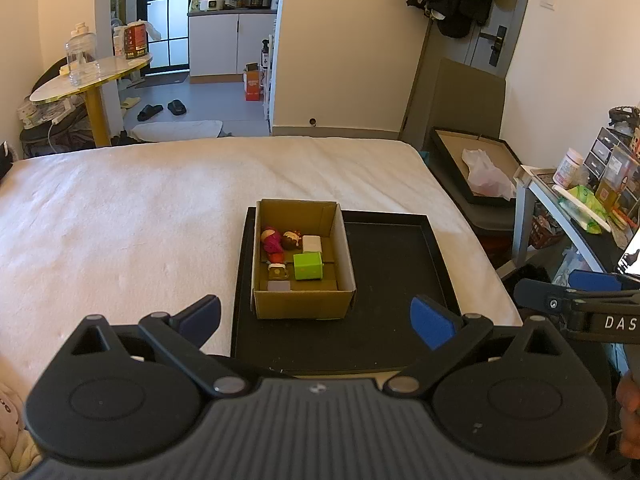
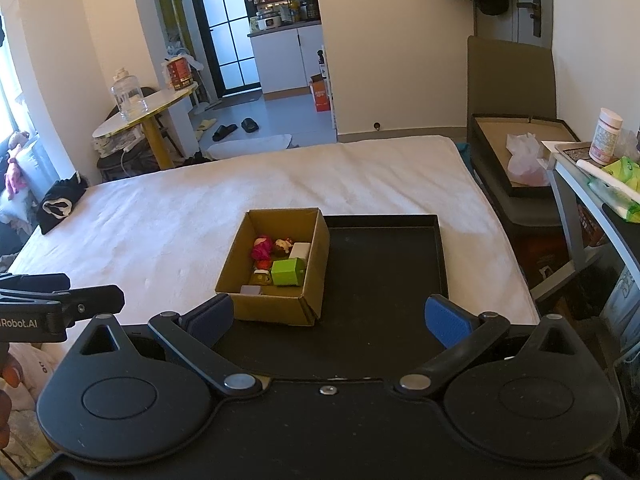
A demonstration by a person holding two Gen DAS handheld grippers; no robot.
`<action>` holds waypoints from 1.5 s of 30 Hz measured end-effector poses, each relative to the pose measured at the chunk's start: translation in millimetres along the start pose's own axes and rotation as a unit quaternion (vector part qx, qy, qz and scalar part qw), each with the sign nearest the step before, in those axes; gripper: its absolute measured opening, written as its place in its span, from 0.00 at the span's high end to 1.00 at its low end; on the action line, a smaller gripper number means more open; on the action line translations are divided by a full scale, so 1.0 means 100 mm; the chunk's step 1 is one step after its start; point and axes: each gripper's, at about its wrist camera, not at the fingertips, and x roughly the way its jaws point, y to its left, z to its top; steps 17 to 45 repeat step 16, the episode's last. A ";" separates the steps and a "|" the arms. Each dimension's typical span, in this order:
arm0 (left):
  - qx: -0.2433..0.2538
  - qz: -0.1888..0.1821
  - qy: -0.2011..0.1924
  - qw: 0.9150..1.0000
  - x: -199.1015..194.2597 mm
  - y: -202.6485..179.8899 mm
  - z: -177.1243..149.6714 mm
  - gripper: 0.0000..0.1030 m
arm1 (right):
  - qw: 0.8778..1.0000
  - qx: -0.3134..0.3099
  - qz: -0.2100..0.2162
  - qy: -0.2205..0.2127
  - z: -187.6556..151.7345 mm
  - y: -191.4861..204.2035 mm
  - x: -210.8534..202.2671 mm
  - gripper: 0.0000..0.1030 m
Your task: Organize rigid objects
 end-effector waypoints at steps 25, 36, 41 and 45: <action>-0.001 -0.003 0.006 1.000 0.08 0.01 -0.06 0.02 | 1.000 0.006 0.000 0.005 -0.05 -0.04 0.07 0.00; -0.001 -0.003 0.006 1.000 0.08 0.01 -0.06 0.02 | 1.000 0.006 0.000 0.005 -0.05 -0.04 0.07 0.00; -0.001 -0.003 0.006 1.000 0.08 0.01 -0.06 0.02 | 1.000 0.006 0.000 0.005 -0.05 -0.04 0.07 0.00; -0.001 -0.003 0.006 1.000 0.08 0.01 -0.06 0.02 | 1.000 0.006 0.000 0.005 -0.05 -0.04 0.07 0.00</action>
